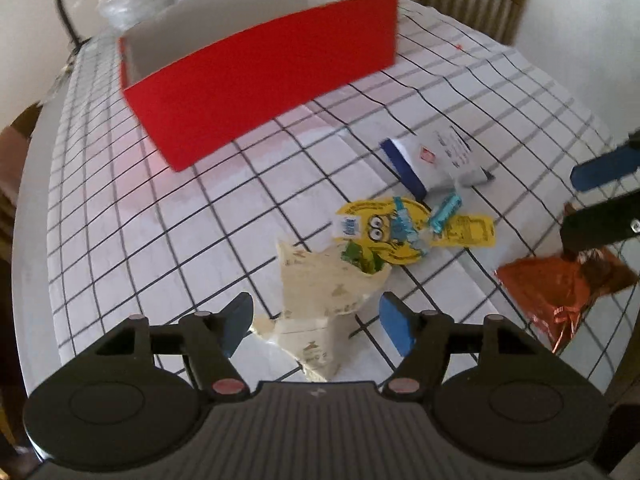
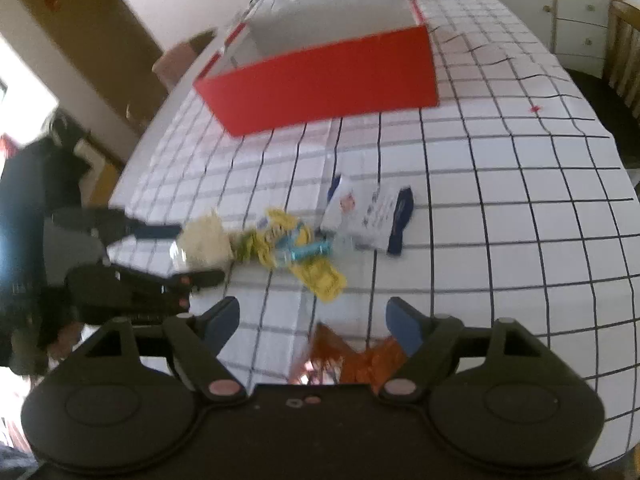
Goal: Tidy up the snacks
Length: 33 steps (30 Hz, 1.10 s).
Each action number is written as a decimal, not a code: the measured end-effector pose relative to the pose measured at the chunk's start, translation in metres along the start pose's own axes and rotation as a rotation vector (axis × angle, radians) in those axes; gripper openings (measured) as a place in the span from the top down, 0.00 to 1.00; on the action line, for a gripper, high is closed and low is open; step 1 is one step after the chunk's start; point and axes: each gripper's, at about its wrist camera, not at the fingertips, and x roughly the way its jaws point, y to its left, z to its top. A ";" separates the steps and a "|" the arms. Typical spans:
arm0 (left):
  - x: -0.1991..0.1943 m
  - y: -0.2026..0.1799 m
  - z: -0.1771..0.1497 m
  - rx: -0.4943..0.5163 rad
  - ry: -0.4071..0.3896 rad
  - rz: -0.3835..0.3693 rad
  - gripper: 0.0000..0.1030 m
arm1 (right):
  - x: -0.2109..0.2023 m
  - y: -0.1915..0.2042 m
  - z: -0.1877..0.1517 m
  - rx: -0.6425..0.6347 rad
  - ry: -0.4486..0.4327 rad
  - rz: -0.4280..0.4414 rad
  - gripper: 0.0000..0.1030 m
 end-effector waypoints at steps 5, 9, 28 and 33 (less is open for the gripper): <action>0.010 -0.005 -0.001 0.037 0.017 0.012 0.33 | 0.010 0.013 -0.005 -0.194 0.075 -0.051 0.18; 0.015 -0.004 -0.001 0.024 0.018 0.011 0.33 | 0.019 0.028 -0.012 -0.370 0.155 -0.061 0.18; 0.027 0.008 -0.003 -0.099 0.036 -0.036 0.57 | 0.046 0.033 -0.031 -0.450 0.240 -0.046 0.32; 0.026 0.013 -0.005 -0.152 0.033 -0.046 0.67 | 0.042 0.028 -0.032 -0.369 0.193 -0.036 0.45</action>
